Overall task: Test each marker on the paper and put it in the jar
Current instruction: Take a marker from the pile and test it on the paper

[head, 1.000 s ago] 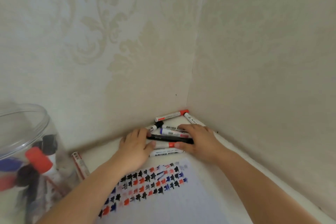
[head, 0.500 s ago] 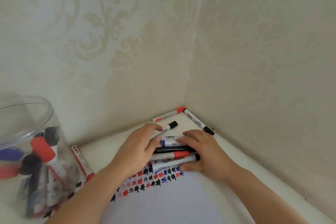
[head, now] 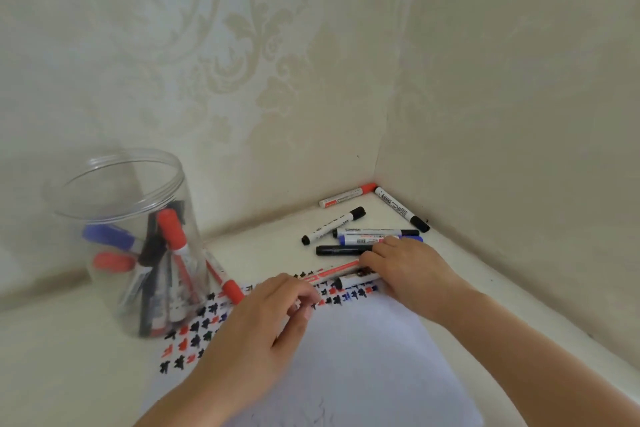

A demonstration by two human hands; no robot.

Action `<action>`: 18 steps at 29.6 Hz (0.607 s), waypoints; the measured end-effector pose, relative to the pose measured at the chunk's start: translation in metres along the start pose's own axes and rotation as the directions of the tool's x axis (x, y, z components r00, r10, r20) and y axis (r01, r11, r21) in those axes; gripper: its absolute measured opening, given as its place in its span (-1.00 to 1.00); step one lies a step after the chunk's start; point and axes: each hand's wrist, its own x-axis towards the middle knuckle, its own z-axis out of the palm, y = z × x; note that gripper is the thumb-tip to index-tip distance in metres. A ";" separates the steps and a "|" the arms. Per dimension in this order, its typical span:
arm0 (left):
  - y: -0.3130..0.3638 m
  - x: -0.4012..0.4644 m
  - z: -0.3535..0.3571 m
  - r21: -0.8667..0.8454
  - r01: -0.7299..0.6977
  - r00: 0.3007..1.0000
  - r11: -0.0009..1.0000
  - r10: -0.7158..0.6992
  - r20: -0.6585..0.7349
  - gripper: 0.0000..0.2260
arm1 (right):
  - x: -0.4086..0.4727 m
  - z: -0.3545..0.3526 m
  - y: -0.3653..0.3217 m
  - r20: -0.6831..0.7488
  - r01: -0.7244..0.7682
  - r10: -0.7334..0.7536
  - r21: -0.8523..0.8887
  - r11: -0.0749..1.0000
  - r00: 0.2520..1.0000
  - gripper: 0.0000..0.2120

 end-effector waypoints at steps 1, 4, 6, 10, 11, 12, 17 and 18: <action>0.001 -0.004 -0.003 -0.007 0.012 1.000 1.000 -0.011 0.007 -0.90 | 0.001 -0.007 -0.004 0.002 -0.014 0.014 -0.001 1.000 1.000 -0.69; -0.001 -0.015 -0.011 -0.045 0.059 0.998 0.997 -0.058 0.030 -0.84 | -0.001 -0.033 -0.023 -0.177 -0.117 0.135 0.107 0.987 0.975 -0.72; -0.002 -0.021 -0.017 -0.072 0.104 0.994 0.992 -0.102 0.029 -0.82 | 0.000 -0.058 -0.047 -0.239 -0.141 0.282 0.475 0.869 0.929 -0.84; -0.002 -0.028 -0.030 -0.187 0.157 0.986 0.970 -0.143 0.084 -0.75 | 0.005 -0.079 -0.102 0.002 -0.108 0.321 0.944 0.312 0.947 -0.87; -0.003 -0.029 -0.032 -0.216 0.134 0.989 0.967 -0.118 0.084 -0.77 | 0.008 -0.076 -0.113 0.008 -0.083 0.309 0.969 0.232 0.951 -0.86; -0.003 -0.031 -0.034 -0.224 0.104 0.993 0.969 -0.090 0.072 -0.82 | 0.010 -0.071 -0.121 0.023 -0.073 0.311 0.986 0.150 0.950 -0.85; -0.010 -0.043 -0.037 -0.149 0.064 0.998 0.987 -0.066 -0.008 -0.89 | 0.019 -0.053 -0.142 0.149 -0.114 0.273 0.984 -0.137 0.950 -0.81; -0.012 -0.045 -0.036 -0.127 0.063 0.998 0.990 -0.066 -0.012 -0.82 | 0.020 -0.051 -0.145 0.169 -0.128 0.243 0.976 -0.176 0.955 -0.79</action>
